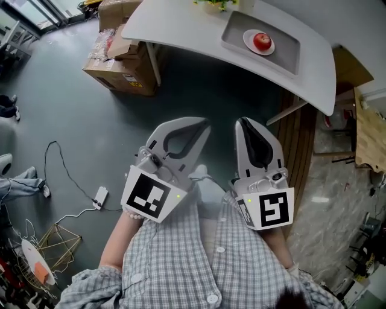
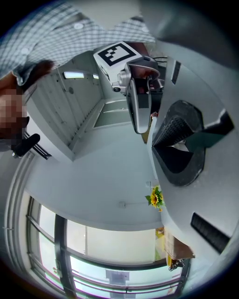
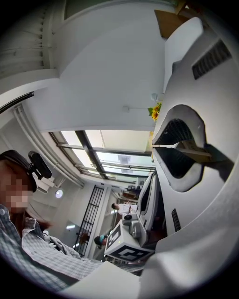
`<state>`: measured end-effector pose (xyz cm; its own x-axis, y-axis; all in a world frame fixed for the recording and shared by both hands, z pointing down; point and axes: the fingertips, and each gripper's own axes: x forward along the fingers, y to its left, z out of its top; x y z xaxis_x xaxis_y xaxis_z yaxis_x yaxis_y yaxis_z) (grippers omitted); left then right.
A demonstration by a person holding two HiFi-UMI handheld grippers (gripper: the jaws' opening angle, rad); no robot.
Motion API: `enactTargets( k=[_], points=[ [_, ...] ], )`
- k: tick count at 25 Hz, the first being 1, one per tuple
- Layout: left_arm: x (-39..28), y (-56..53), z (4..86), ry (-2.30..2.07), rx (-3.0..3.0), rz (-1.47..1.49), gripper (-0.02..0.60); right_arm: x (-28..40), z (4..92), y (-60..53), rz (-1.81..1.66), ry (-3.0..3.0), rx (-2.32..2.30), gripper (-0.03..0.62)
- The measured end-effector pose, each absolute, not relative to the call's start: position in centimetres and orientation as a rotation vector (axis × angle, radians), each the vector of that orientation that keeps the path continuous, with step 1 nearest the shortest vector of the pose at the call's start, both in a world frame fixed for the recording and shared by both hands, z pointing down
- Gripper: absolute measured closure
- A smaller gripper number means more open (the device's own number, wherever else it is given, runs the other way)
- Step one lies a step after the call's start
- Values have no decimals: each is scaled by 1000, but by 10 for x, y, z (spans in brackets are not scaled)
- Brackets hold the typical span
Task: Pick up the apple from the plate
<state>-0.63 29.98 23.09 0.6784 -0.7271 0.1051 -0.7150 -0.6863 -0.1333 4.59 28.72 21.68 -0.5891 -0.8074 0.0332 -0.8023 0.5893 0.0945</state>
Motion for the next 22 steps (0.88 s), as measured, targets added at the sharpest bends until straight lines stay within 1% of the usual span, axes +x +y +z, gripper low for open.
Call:
enactTargets(
  k=[11,22],
  points=[
    [39,266,235,1195,-2829,-232,571,100,227,262,-72,-2691,1408,565],
    [56,247,235,1094,-2829,-250,571,110,227,251,-196,-2609,1479,565]
  ],
)
